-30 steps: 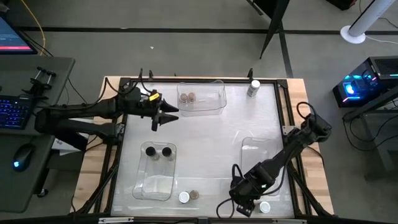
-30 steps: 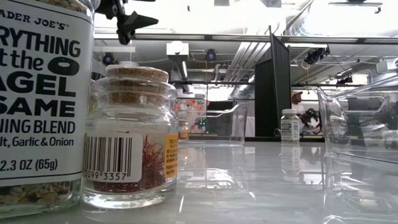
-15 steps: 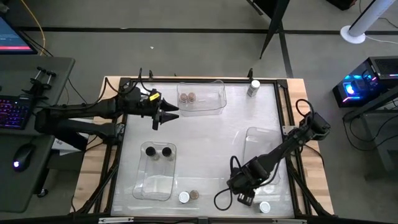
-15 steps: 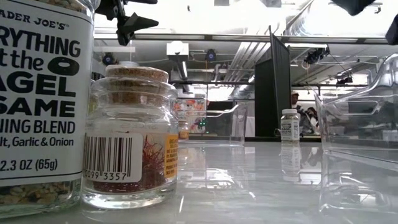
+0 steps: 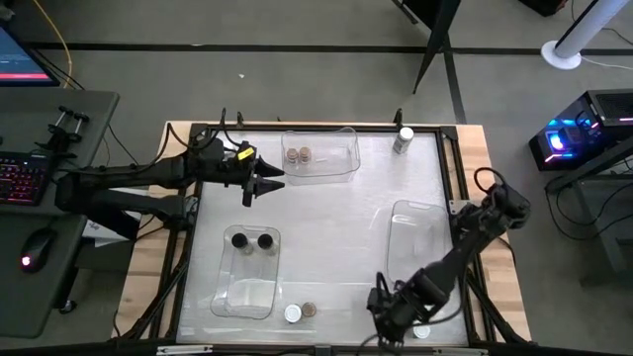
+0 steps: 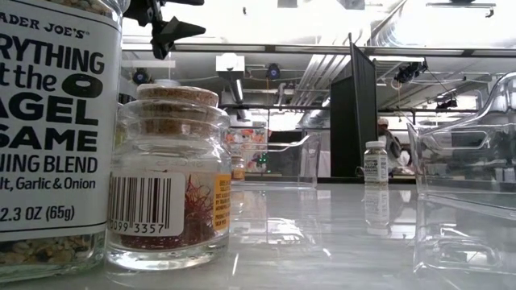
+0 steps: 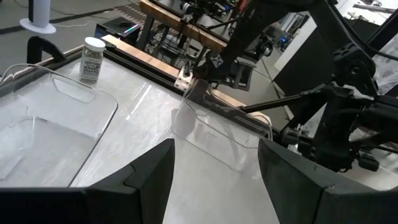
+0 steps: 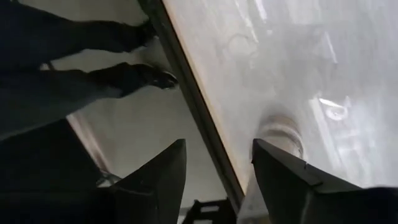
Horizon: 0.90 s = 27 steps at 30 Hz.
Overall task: Sort spices by type
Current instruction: Put the brown seasoning bottle into the middle transparent bin
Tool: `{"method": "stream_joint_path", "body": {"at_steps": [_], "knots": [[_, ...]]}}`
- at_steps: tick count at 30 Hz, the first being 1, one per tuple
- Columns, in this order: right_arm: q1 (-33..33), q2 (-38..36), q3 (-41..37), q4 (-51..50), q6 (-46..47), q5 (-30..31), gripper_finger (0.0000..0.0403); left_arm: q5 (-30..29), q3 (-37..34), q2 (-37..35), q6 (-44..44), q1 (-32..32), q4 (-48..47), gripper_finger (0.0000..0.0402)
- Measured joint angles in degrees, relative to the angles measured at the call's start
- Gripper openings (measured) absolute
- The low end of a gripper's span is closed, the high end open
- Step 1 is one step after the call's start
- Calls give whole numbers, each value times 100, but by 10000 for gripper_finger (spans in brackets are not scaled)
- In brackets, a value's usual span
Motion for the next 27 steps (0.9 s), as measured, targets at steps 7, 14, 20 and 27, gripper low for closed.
{"method": "stream_joint_path", "body": {"at_steps": [7,14,20,27], "knots": [[148,0,0,-497,-82,-114,232,-2,0,0,0,0,0,218],[158,112,4,-471,-813,-78,297,-2,0,0,-31,0,-2,218],[189,372,4,-395,-1339,210,305,-2,0,0,-35,0,-2,218],[199,681,4,-411,-1489,76,306,-2,0,0,-39,0,-3,218]]}}
